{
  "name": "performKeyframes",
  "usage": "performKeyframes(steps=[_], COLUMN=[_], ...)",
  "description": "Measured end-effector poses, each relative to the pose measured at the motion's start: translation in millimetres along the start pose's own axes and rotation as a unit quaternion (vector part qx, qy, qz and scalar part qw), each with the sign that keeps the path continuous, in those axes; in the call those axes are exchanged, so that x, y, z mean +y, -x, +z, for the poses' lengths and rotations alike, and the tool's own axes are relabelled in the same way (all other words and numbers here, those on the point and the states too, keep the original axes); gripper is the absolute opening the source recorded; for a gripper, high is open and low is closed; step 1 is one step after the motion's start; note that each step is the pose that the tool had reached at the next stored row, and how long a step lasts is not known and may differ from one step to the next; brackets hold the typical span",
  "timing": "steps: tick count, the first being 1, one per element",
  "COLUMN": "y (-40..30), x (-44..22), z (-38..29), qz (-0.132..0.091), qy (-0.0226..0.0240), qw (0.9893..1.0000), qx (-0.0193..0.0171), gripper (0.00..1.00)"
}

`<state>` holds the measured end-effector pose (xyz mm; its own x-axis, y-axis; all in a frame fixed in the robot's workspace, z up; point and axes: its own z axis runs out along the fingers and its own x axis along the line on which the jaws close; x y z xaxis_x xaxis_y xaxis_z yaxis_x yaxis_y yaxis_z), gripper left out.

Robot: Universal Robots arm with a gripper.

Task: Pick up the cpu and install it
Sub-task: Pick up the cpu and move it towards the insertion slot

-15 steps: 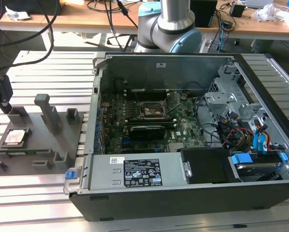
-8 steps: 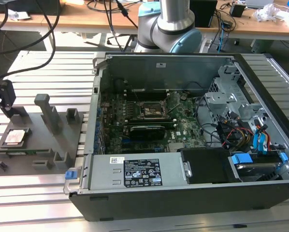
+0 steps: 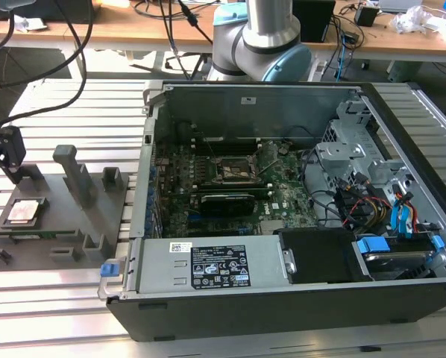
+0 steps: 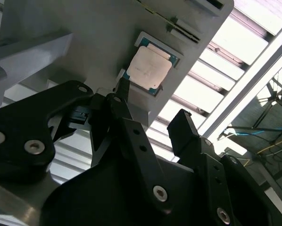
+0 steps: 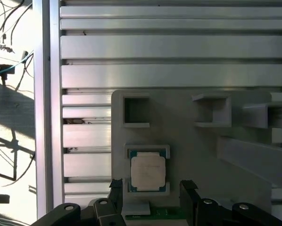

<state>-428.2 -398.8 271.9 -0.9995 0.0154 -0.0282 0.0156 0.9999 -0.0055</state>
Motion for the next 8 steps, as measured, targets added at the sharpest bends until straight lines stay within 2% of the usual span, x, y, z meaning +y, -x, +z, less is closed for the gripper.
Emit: performKeyframes(steps=[8], y=[-0.1], x=[0.0], z=[5.1], qz=[0.000], qy=[0.0000], qw=[1.0000], qx=[0.0000], gripper=[0.60])
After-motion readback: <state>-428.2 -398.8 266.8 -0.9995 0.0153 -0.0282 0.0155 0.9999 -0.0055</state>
